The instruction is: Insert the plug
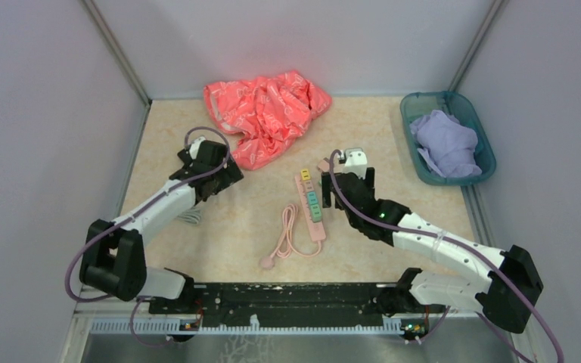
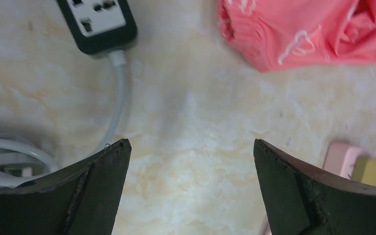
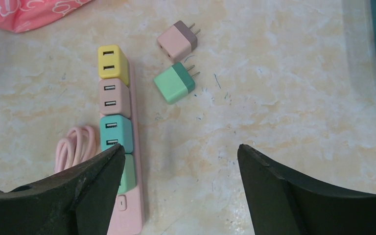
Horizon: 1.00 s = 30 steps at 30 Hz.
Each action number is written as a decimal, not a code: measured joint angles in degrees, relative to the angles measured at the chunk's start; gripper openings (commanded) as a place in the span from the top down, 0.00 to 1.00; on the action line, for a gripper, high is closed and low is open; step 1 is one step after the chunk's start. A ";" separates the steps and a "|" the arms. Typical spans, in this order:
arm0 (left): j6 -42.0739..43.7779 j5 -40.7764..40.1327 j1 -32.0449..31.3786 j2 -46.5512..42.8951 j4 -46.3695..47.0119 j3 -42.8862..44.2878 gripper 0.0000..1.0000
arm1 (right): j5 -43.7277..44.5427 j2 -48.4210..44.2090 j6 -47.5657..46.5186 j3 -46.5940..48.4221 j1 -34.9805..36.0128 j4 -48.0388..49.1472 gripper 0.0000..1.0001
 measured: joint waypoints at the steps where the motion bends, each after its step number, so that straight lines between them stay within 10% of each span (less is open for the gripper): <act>1: 0.55 -0.66 1.51 0.66 -0.28 0.79 0.00 | 0.00 0.00 -0.35 -0.04 0.00 0.33 0.15; 14: 4.59 -2.64 16.96 16.24 -0.28 10.51 0.02 | -0.57 -0.83 -2.95 -3.02 -0.42 2.71 0.14; 30: 7.63 3.80 18.80 25.86 -0.09 16.72 0.45 | -0.61 -1.22 -2.99 -3.41 -0.66 2.75 0.14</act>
